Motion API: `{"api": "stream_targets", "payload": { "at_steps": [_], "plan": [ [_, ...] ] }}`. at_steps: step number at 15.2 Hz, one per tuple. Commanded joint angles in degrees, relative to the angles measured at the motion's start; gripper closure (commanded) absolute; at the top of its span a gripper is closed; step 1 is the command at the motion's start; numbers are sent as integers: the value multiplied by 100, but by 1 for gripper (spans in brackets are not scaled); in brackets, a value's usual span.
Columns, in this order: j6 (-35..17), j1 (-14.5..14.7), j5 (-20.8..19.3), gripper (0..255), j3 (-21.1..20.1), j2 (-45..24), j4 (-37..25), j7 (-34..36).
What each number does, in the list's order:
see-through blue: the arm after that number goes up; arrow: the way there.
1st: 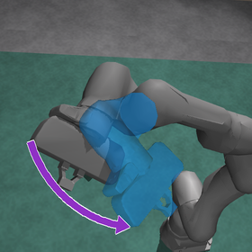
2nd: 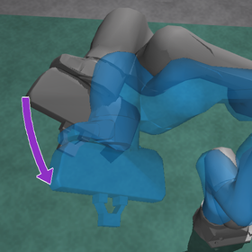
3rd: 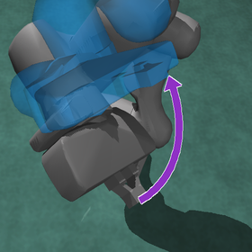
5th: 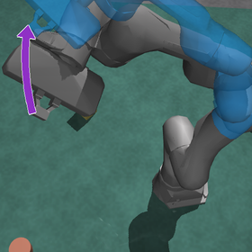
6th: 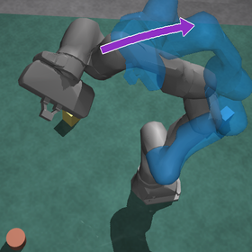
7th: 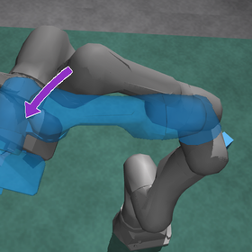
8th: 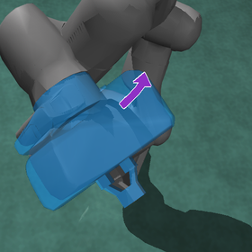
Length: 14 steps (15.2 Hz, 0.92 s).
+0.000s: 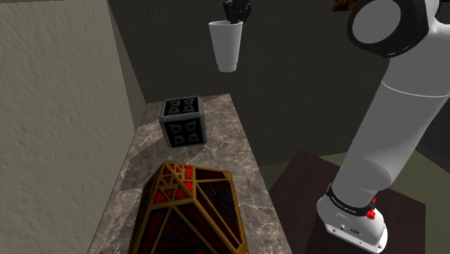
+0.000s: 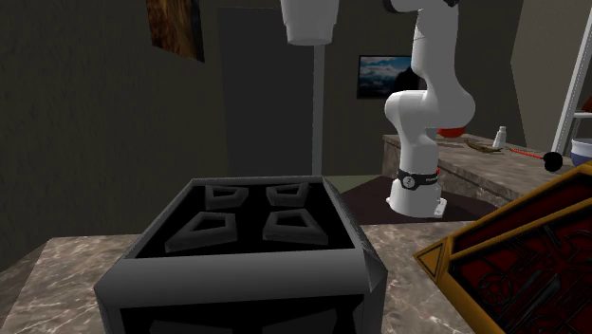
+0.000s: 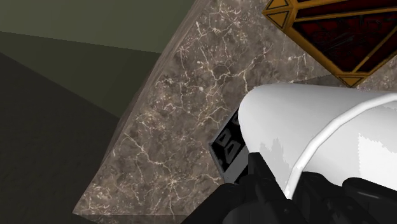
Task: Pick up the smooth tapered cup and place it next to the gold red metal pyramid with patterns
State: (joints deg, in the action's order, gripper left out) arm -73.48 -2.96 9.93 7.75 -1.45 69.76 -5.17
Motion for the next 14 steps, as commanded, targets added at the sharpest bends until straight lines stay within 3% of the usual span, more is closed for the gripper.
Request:
{"api": "stream_targets", "payload": {
  "at_steps": [1, 7, 14],
  "plan": [
    [-218, 127, -88, 255, -112, 497, 679, 181],
    [-447, 386, -154, 255, -532, 1612, 1921, 823],
    [-505, 615, -16, 255, -1081, 2634, 2880, 1605]
  ]
}}
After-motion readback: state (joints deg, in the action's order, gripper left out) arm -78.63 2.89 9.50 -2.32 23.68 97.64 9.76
